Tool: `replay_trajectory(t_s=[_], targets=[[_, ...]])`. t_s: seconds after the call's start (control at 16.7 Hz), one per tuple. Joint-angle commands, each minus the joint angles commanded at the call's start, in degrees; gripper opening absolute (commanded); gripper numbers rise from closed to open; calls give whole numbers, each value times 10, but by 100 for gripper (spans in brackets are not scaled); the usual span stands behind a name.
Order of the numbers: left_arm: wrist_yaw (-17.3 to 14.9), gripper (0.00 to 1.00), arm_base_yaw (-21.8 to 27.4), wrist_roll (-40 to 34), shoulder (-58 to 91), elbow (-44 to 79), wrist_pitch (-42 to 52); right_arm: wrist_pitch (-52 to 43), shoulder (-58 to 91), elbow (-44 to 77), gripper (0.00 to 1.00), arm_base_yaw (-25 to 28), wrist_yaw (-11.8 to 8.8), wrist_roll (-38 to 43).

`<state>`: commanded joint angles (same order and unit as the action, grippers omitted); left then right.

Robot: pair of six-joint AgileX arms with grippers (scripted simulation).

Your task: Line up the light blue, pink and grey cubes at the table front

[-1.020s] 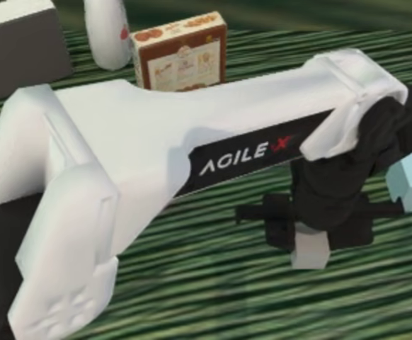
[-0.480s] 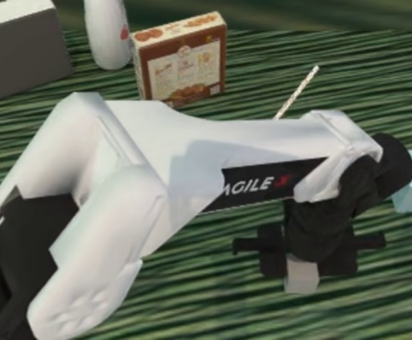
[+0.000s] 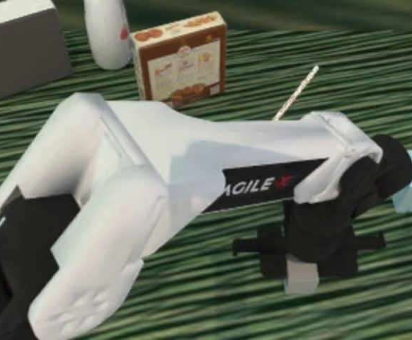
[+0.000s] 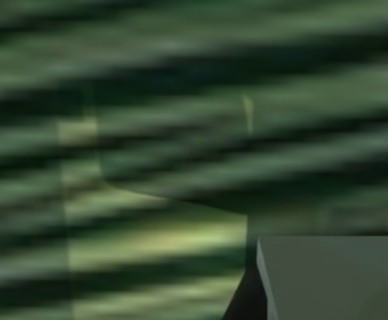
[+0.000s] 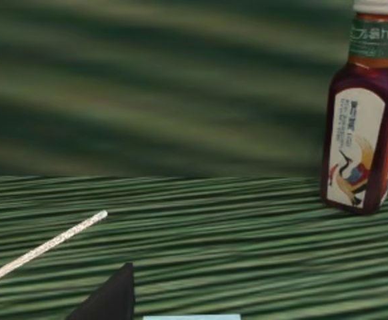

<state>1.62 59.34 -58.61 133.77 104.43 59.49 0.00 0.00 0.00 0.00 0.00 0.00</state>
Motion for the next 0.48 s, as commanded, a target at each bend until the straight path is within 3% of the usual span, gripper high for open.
replay_trajectory(t_s=[0.48], targets=[[0,98,0,0,0,0,0,0,0,0,100,0,0,0]])
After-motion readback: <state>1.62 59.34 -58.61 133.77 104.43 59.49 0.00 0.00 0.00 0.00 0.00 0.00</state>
